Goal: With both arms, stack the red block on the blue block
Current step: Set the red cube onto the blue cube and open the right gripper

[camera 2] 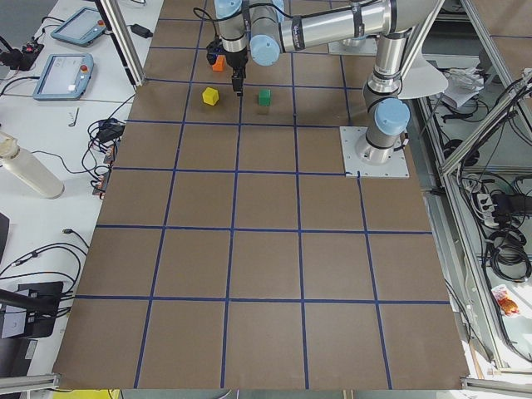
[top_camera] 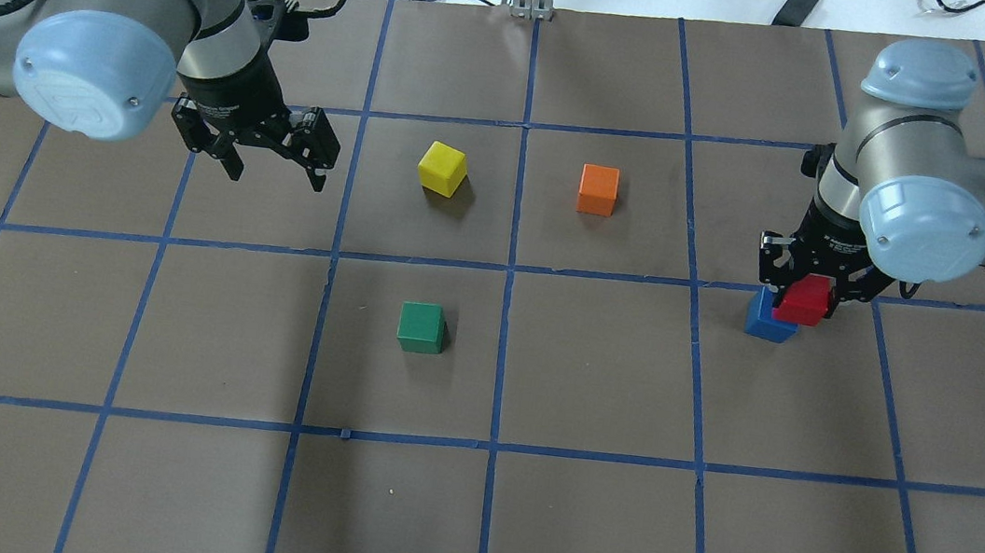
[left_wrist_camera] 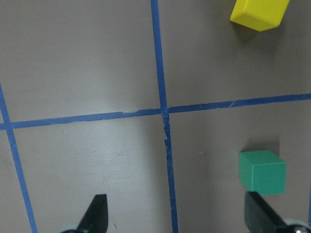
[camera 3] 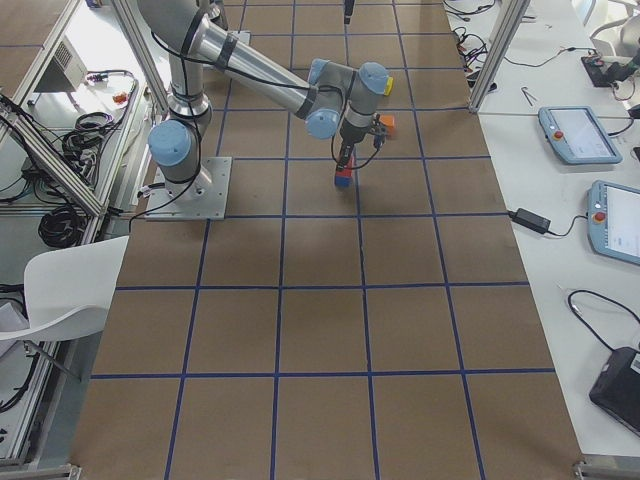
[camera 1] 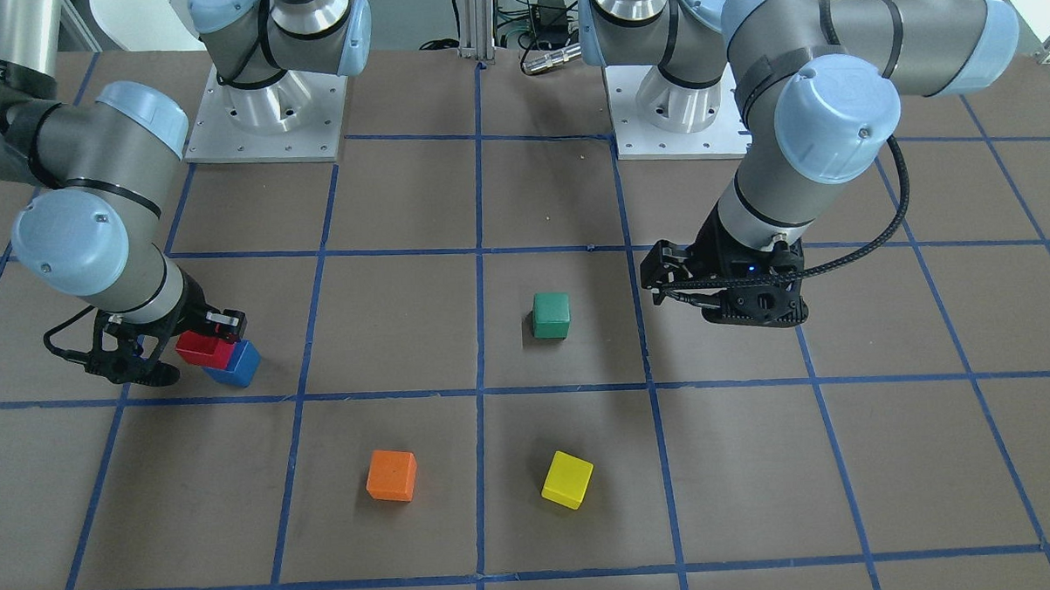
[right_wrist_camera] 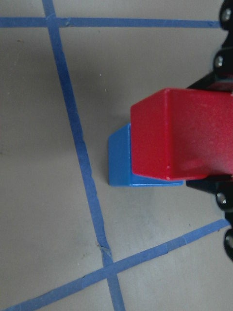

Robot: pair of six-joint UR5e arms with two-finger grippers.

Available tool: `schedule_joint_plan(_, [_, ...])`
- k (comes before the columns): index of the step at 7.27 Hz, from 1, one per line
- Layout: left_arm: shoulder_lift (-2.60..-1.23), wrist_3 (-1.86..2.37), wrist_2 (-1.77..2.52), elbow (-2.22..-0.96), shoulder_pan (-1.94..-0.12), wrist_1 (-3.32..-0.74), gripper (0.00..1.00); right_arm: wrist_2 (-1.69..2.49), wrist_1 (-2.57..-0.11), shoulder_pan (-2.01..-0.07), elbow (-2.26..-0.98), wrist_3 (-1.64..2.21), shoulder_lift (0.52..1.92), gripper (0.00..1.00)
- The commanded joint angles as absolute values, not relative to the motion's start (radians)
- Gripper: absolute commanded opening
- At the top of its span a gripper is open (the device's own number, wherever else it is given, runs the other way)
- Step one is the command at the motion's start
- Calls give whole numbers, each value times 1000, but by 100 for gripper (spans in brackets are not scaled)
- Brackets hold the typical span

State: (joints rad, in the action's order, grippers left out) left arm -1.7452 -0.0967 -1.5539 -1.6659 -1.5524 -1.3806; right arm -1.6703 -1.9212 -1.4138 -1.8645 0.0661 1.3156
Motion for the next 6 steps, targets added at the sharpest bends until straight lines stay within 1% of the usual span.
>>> schedule_joint_plan(1, [-1744,-97,-1554,-1666,-1552,-1381,100,-1663,-1924,-1414,-1864,55,1313,34])
schedule_joint_plan(3, [-1746,-97,-1554,-1666,-1552,-1381,100,-1658,-1925,-1414,-1865,57,1313,34])
schedule_joint_plan(4, [-1746,-97,-1554,-1666,-1552,-1381,100,-1658,-1925,-1414,-1865,55,1312,38])
schedule_joint_plan(6, [-1747,-97,-1554,-1666,-1552,-1381,100,-1658,-1927,-1414,-1864,58,1307,41])
